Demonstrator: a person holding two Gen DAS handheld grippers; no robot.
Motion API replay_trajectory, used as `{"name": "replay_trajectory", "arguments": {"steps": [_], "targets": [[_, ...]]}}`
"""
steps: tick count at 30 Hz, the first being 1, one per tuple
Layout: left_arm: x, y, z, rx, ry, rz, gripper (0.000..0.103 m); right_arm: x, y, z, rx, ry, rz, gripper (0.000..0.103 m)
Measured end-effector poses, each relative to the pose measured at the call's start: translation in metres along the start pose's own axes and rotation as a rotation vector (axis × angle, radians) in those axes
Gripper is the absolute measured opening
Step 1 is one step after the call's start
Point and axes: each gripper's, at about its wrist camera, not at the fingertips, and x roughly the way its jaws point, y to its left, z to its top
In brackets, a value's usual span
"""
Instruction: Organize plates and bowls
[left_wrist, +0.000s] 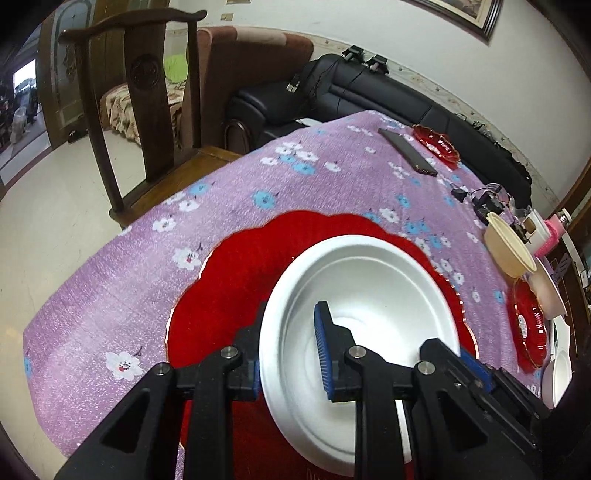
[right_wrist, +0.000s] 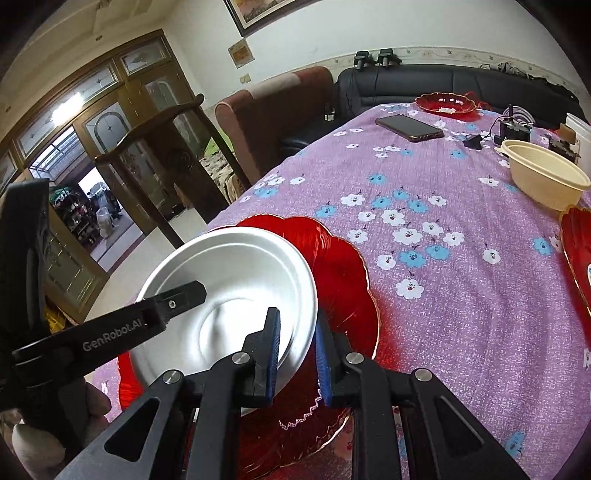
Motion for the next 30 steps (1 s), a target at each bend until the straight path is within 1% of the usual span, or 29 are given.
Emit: {"name": "replay_trajectory", "arguments": {"steps": [3, 5, 6, 8, 11, 13, 14, 17, 20, 22, 24, 25, 30], "targets": [[0.001, 0.001, 0.000, -0.001, -0.010, 0.011, 0.022, 0.000, 0.002, -0.001, -0.013, -0.007, -0.005, 0.022], [0.001, 0.002, 0.000, -0.005, -0.012, 0.005, 0.029, 0.000, 0.005, -0.002, -0.018, -0.012, -0.001, 0.022], [0.000, 0.002, 0.001, -0.007, -0.013, -0.001, 0.032, 0.000, 0.006, -0.003, -0.020, -0.013, 0.005, 0.022], [-0.001, 0.002, 0.000, -0.009, -0.012, -0.005, 0.042, 0.000, 0.008, -0.004, -0.028, -0.010, 0.022, 0.022], [0.000, 0.003, -0.001, -0.020, -0.001, -0.019, 0.047, 0.000, 0.015, -0.007, -0.070, -0.021, 0.028, 0.034], [-0.002, 0.003, -0.001, -0.022, -0.003, -0.022, 0.051, -0.003, 0.021, -0.008, -0.100, -0.043, 0.002, 0.053], [-0.003, 0.003, -0.001, -0.022, -0.006, -0.022, 0.054, -0.005, 0.023, -0.009, -0.115, -0.056, -0.015, 0.055], [-0.006, 0.001, -0.001, -0.014, -0.022, -0.009, 0.055, -0.013, 0.024, -0.008, -0.136, -0.101, -0.060, 0.056], [-0.015, -0.005, -0.001, 0.014, -0.068, 0.022, 0.058, -0.023, 0.017, -0.006, -0.105, -0.137, -0.078, 0.056], [-0.024, -0.010, -0.002, 0.037, -0.115, 0.052, 0.063, -0.029, 0.007, -0.004, -0.067, -0.165, -0.094, 0.061], [-0.034, -0.015, -0.003, 0.066, -0.160, 0.077, 0.067, -0.034, -0.002, -0.001, -0.028, -0.185, -0.111, 0.063], [-0.040, -0.019, -0.005, 0.088, -0.188, 0.092, 0.067, -0.036, -0.007, 0.000, -0.009, -0.188, -0.114, 0.064], [-0.056, -0.037, -0.009, 0.170, -0.259, 0.126, 0.068, -0.037, -0.029, 0.002, 0.078, -0.171, -0.113, 0.064]]}}
